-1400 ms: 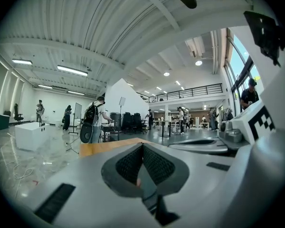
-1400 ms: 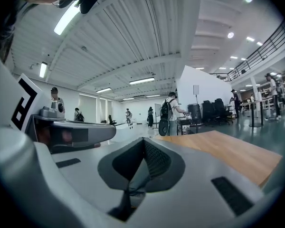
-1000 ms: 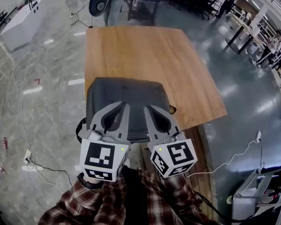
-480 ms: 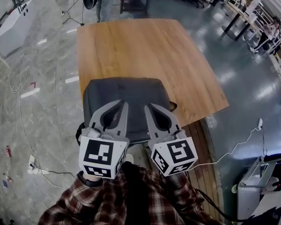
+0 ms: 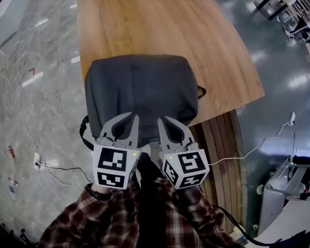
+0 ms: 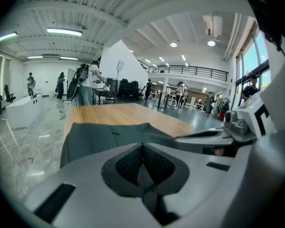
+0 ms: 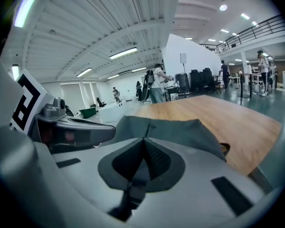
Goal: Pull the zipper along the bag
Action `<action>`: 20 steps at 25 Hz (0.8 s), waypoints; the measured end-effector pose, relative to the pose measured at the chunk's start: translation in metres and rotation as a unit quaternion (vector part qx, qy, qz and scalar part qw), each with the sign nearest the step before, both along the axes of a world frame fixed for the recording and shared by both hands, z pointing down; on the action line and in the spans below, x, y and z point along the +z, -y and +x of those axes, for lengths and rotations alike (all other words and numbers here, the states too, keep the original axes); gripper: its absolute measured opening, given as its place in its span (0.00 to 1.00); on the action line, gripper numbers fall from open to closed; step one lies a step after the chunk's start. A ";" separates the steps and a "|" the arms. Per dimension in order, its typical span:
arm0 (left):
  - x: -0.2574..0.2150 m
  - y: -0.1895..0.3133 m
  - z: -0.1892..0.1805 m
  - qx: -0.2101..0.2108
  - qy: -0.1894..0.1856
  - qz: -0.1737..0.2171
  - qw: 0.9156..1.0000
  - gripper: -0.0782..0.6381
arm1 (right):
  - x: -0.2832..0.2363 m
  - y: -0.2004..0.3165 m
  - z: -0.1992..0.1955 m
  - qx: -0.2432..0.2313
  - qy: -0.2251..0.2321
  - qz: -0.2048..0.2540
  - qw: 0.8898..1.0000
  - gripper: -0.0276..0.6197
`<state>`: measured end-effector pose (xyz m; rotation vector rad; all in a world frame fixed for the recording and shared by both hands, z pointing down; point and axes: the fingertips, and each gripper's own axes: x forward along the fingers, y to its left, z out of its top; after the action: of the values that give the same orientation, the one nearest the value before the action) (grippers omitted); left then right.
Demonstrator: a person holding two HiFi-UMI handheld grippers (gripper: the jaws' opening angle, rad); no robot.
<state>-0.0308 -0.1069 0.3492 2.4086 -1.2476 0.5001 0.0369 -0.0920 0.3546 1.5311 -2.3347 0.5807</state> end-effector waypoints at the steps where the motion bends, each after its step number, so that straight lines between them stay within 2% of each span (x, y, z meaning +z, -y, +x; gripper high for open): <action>1: 0.015 -0.002 0.001 0.005 0.005 -0.015 1.000 0.12 | 0.013 -0.002 0.000 0.004 0.001 -0.012 1.000 0.06; 5: 0.072 -0.009 0.003 0.019 0.025 -0.065 0.997 0.12 | 0.052 -0.005 0.003 0.016 0.002 -0.049 0.999 0.06; 9: 0.122 -0.013 -0.005 0.015 0.041 -0.111 0.993 0.12 | 0.075 -0.008 0.002 0.013 0.007 -0.074 0.997 0.06; 13: 0.140 -0.010 -0.007 0.006 0.040 -0.119 0.992 0.12 | 0.091 -0.015 0.002 0.004 0.027 -0.102 0.994 0.06; 17: 0.144 -0.010 -0.008 0.004 0.035 -0.122 0.992 0.12 | 0.099 -0.027 -0.001 -0.011 0.012 -0.127 0.992 0.06; 20: 0.145 -0.010 -0.008 0.001 0.037 -0.119 0.992 0.12 | 0.112 -0.047 -0.008 -0.045 0.004 -0.176 0.983 0.06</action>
<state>-0.0389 -0.0966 0.4940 2.2093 -1.1428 0.7028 0.0284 -0.0452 0.4668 1.2566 -2.1500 0.9194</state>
